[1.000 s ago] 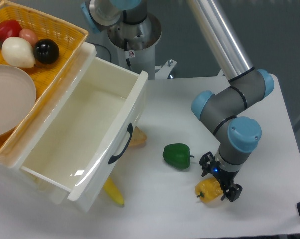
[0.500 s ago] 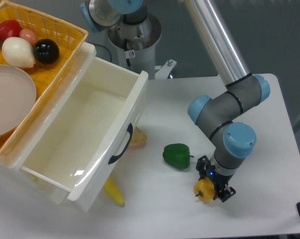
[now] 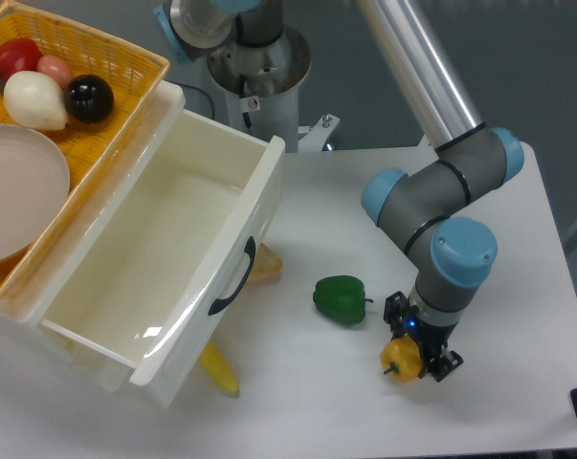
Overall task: Pick up the yellow pepper
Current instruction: 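Lift the grasped yellow pepper up off the table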
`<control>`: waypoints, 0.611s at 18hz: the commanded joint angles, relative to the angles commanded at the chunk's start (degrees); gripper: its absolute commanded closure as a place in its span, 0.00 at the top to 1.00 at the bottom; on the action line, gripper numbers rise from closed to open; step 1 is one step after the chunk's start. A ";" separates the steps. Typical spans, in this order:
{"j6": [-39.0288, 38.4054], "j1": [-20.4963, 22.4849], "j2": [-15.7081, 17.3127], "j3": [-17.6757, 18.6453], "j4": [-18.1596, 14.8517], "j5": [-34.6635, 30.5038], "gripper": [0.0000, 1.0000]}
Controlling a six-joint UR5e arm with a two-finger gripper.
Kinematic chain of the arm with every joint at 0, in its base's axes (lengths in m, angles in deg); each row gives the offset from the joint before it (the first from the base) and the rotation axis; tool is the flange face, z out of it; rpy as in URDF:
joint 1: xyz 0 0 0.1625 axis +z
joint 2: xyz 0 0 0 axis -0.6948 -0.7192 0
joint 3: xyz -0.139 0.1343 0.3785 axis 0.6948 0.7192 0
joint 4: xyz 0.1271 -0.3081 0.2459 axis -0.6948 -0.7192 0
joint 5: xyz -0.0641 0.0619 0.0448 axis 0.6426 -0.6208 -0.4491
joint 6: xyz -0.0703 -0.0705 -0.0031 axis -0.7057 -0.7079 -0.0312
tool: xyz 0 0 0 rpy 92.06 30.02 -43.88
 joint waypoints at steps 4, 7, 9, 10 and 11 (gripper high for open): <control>0.09 0.53 2.55 -0.53 -4.47 -0.01 0.51; 0.18 0.61 5.01 -0.53 -8.34 -0.19 0.51; 0.53 1.75 6.59 -0.53 -11.59 -0.19 0.51; 0.53 1.93 7.21 -0.53 -12.91 -0.19 0.51; 0.53 2.19 7.74 -0.61 -13.88 -0.19 0.51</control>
